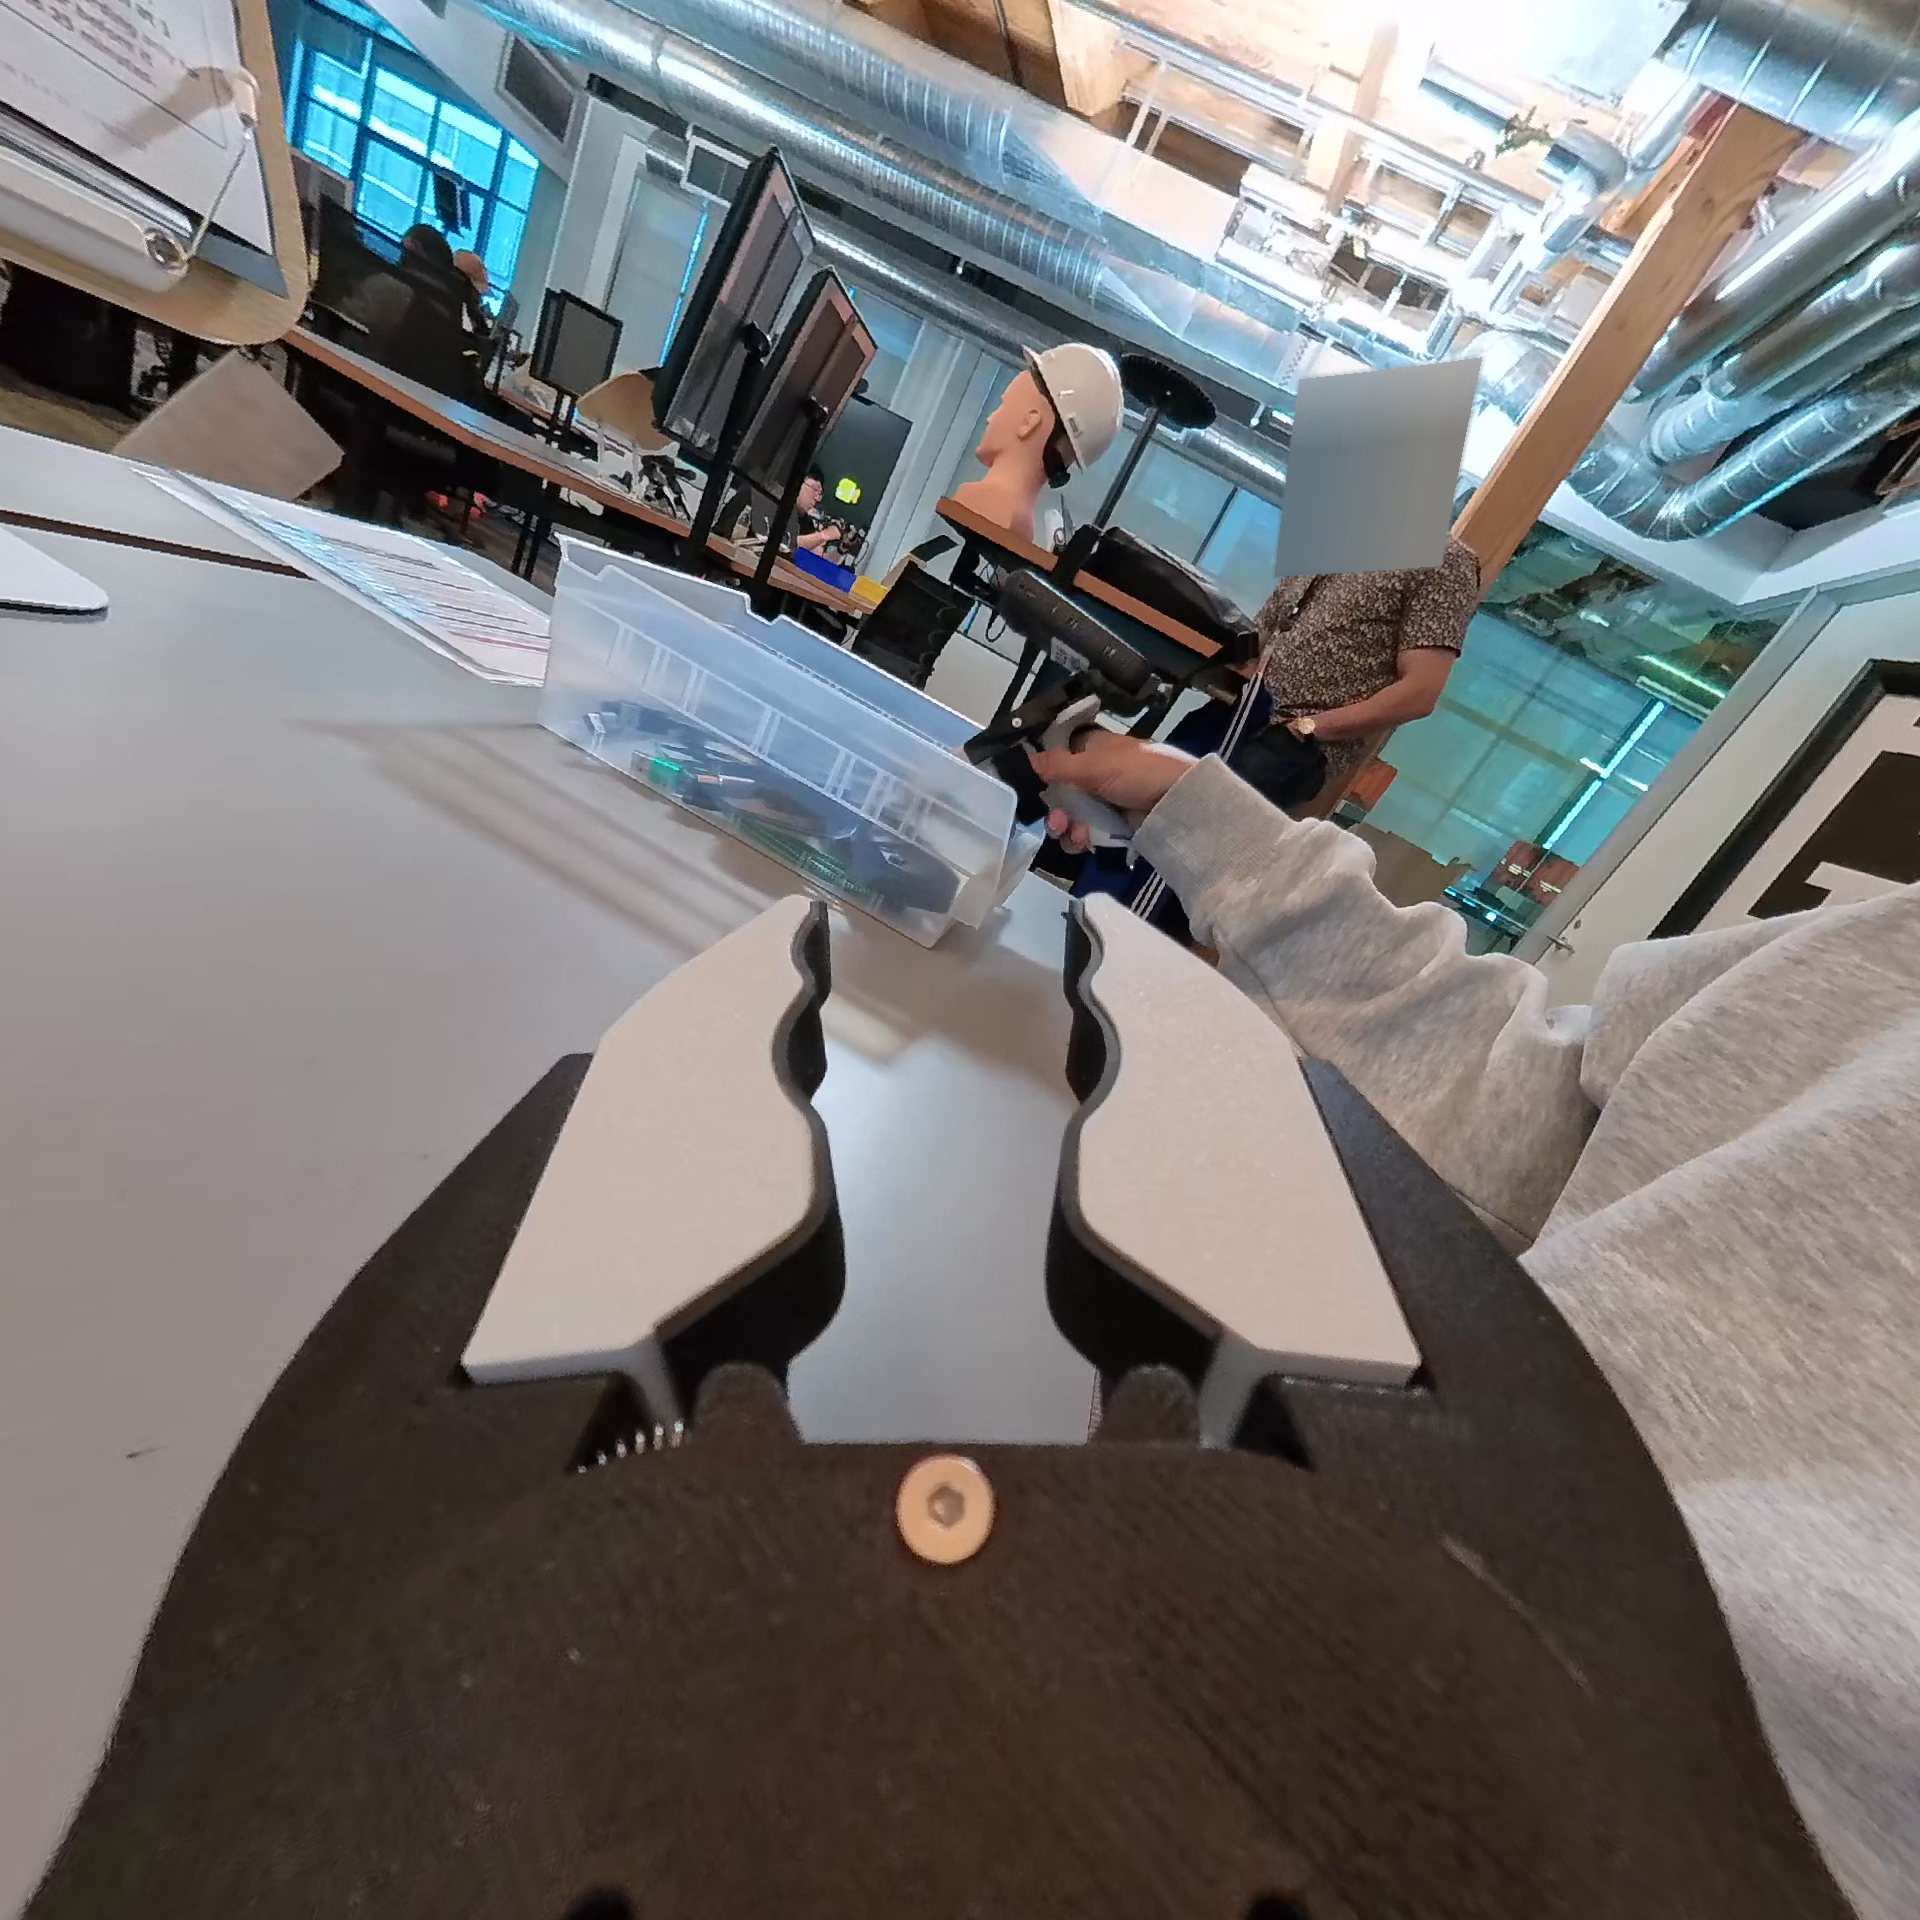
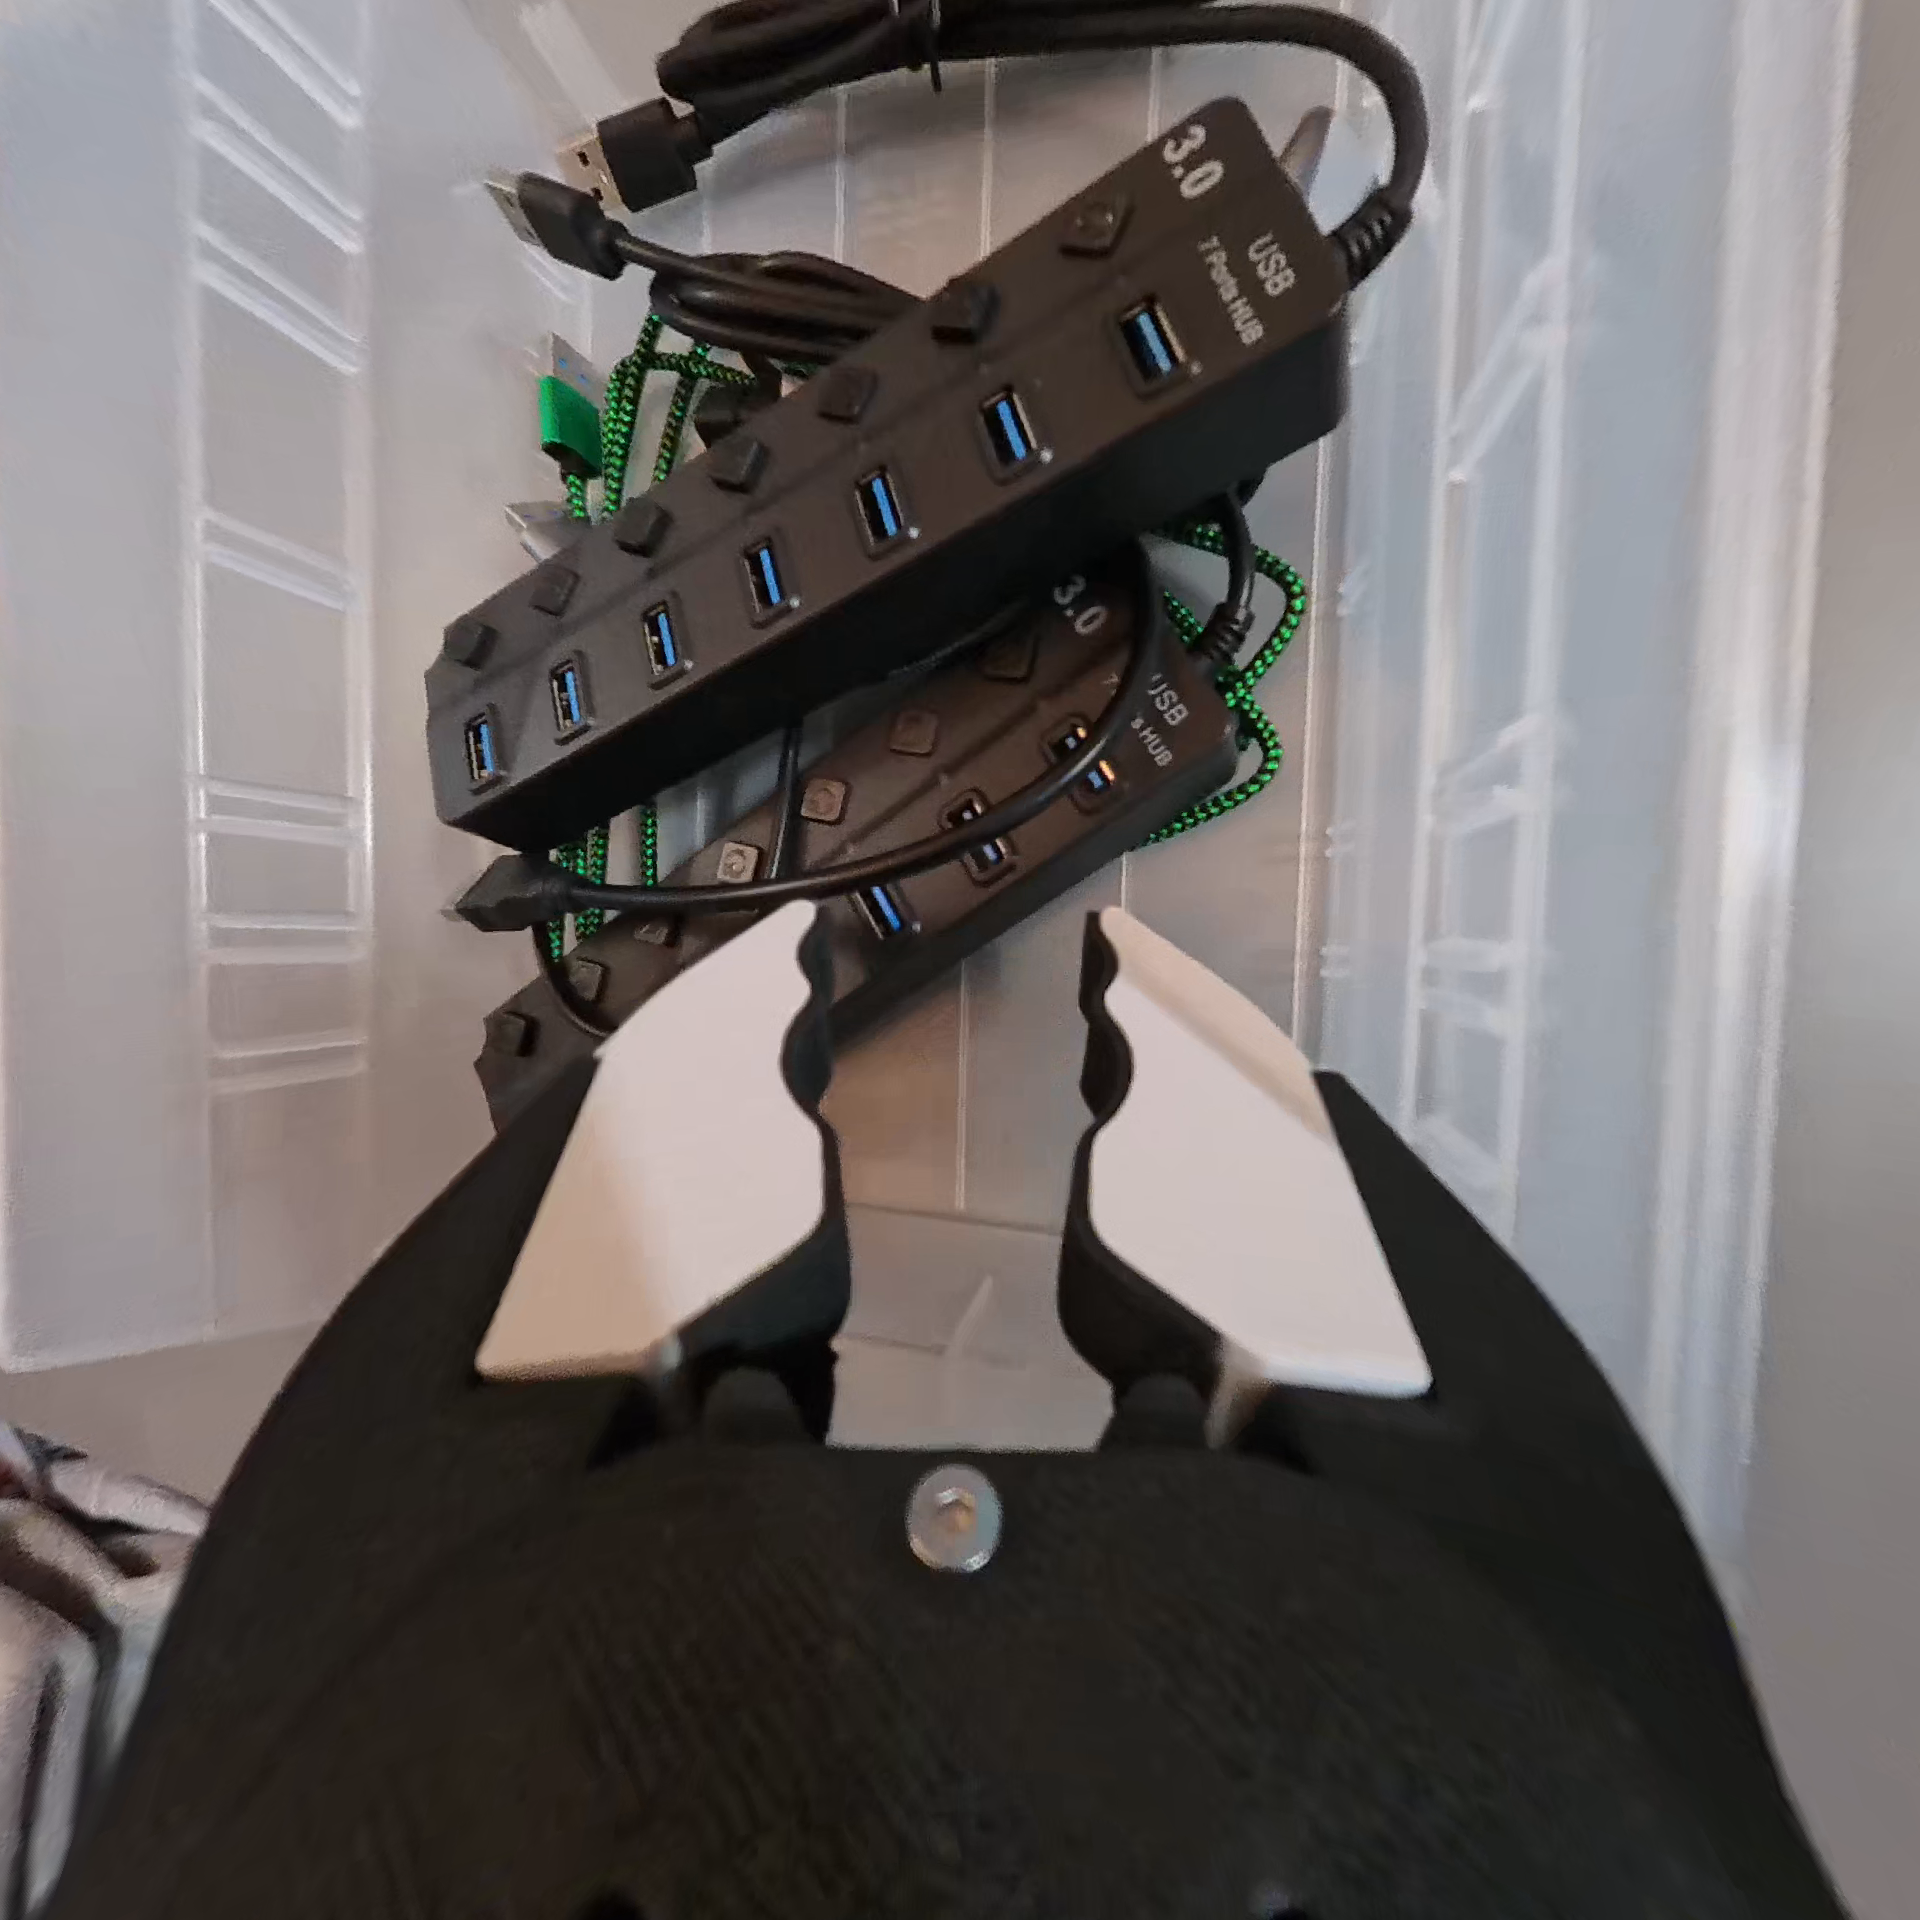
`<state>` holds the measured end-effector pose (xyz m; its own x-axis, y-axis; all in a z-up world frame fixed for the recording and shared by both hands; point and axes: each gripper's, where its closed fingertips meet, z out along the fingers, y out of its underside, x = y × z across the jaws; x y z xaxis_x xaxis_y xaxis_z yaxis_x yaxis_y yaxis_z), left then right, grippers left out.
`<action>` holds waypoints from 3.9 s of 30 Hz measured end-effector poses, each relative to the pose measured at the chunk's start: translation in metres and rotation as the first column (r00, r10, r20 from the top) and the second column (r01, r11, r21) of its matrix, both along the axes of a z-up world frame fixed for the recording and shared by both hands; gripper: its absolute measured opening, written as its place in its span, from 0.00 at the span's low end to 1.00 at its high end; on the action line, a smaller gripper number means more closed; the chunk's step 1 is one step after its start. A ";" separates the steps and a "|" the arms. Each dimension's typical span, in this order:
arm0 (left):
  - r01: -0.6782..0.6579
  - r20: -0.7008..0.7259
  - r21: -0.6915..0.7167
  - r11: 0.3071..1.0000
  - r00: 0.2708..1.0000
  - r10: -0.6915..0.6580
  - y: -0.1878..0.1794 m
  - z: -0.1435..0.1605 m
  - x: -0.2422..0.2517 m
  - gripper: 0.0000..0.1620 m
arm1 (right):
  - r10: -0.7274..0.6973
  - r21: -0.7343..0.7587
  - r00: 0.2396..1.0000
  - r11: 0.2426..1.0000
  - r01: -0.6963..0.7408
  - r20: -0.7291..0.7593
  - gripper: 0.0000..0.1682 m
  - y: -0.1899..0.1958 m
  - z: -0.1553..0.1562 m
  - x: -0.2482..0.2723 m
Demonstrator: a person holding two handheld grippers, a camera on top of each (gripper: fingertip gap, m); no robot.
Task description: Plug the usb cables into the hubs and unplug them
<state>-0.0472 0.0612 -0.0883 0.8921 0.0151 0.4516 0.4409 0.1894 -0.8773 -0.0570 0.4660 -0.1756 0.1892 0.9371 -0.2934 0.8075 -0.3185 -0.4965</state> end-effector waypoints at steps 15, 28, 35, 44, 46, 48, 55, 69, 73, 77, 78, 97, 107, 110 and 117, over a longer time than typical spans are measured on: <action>-0.001 0.020 0.006 1.000 1.000 0.001 0.000 0.000 0.000 0.27 | -0.117 -0.134 0.992 0.984 0.122 0.041 0.33 -0.004 -0.014 -0.008; 0.001 0.018 0.004 1.000 1.000 -0.001 0.003 0.001 0.003 0.27 | -0.103 -0.245 0.995 0.965 0.098 -0.008 0.28 -0.011 -0.011 -0.015; -0.004 0.035 0.009 1.000 0.999 0.004 0.001 0.000 -0.001 0.27 | -0.147 -0.364 0.978 0.927 0.085 -0.146 0.27 -0.013 0.017 -0.023; -0.011 0.066 0.025 1.000 0.998 0.009 -0.001 0.000 -0.005 0.27 | -0.138 -0.304 0.987 0.947 0.107 -0.083 0.20 -0.017 -0.004 -0.028; -0.011 0.067 0.025 1.000 0.998 0.010 -0.001 0.000 -0.005 0.27 | -0.149 -0.325 0.983 0.940 0.107 -0.107 0.19 -0.018 0.000 -0.030; -0.013 0.068 0.025 1.000 0.998 0.011 -0.002 0.000 -0.006 0.27 | -0.151 -0.333 0.980 0.937 0.101 -0.127 0.18 -0.017 0.003 -0.031; -0.020 0.078 0.028 0.999 0.997 0.018 -0.004 -0.001 -0.009 0.27 | -0.193 -0.418 0.944 0.906 0.067 -0.268 0.17 -0.009 0.033 -0.034; -0.022 0.108 0.040 0.999 0.994 0.017 -0.005 -0.001 -0.012 0.26 | -0.068 -0.293 0.975 0.956 0.003 -0.212 0.17 -0.015 0.040 -0.020; -0.022 0.110 0.040 0.999 0.994 0.017 -0.005 -0.001 -0.012 0.26 | -0.043 -0.244 0.994 0.970 0.016 -0.105 0.24 -0.025 0.011 -0.022; -0.023 0.109 0.041 0.999 0.994 0.019 -0.005 -0.001 -0.012 0.26 | -0.054 -0.219 0.993 0.975 0.031 -0.101 0.25 -0.029 0.006 -0.028; -0.023 0.110 0.041 0.999 0.994 0.018 -0.005 -0.001 -0.012 0.26 | -0.054 -0.218 0.993 0.976 0.030 -0.105 0.25 -0.029 0.006 -0.029; -0.023 0.133 0.046 0.999 0.991 0.017 -0.005 -0.002 -0.014 0.26 | 0.052 -0.157 0.997 0.986 -0.060 -0.055 0.34 -0.042 0.007 -0.023; -0.023 0.136 0.049 0.999 0.991 0.016 -0.006 -0.002 -0.014 0.26 | 0.063 -0.015 0.994 0.998 -0.062 0.091 0.35 -0.039 -0.001 -0.011; -0.024 0.138 0.048 0.999 0.990 0.017 -0.005 -0.002 -0.014 0.26 | 0.048 -0.015 0.995 0.999 -0.047 0.086 0.35 -0.036 0.001 -0.009; -0.021 0.139 0.047 0.999 0.990 0.014 -0.004 -0.002 -0.013 0.26 | 0.055 -0.020 0.994 0.998 -0.054 0.098 0.34 -0.037 -0.001 -0.008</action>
<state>-0.0600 0.0568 -0.0907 0.8205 0.0049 0.5716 0.5541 0.2387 -0.7975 -0.0651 0.4293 -0.1762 0.1668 0.9416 -0.2926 0.8685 -0.2808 -0.4086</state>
